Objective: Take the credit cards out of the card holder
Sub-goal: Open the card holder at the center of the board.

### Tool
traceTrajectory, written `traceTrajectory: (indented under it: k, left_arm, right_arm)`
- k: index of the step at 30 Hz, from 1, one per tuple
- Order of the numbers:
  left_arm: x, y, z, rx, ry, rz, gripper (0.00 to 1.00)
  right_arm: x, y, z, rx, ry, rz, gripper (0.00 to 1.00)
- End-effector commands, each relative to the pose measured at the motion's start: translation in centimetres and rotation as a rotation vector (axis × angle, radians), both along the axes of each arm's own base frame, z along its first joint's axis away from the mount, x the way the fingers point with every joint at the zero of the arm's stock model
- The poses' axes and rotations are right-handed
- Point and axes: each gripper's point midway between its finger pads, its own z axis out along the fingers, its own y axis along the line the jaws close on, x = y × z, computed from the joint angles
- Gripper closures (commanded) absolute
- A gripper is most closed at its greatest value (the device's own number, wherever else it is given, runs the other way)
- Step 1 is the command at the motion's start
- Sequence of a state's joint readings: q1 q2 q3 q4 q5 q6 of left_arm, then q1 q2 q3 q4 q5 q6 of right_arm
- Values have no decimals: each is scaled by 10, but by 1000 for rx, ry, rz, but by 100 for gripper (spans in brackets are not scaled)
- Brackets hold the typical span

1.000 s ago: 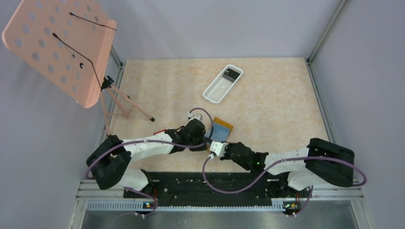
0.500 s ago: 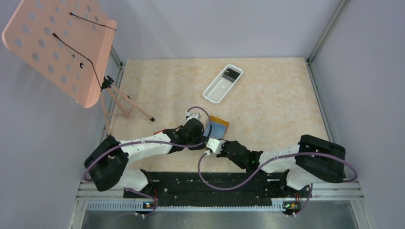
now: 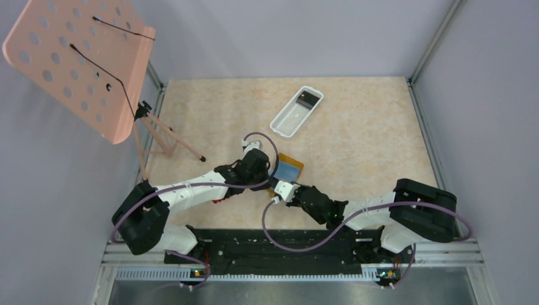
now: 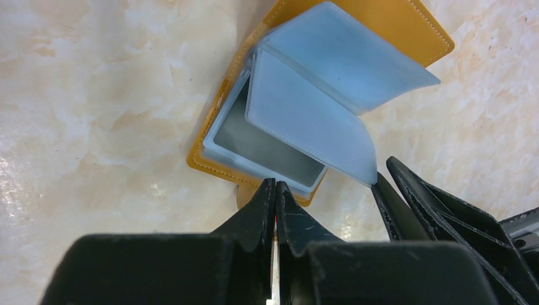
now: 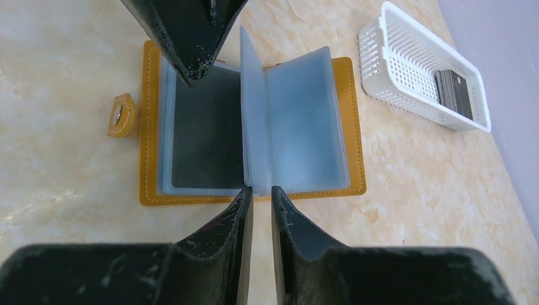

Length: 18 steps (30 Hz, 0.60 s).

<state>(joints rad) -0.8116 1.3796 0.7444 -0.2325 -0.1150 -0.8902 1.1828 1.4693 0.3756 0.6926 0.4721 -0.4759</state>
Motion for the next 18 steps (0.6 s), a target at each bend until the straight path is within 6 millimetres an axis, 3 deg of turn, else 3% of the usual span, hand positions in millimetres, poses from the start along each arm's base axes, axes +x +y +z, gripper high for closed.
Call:
traceTrajectory:
  k: [1,9,18]
  left_arm:
    - [21,-5,13,-22,-63,43,94]
    - [43,-15,10,-47,-74,55,94]
    - [65,-34,23,-69,-105,33,94]
  right_arm:
    - [3,13,14,81,-24,-13,83]
    - [4,15,17,108,-14,-20,84]
    - [0,8,46,247,69,-63,73]
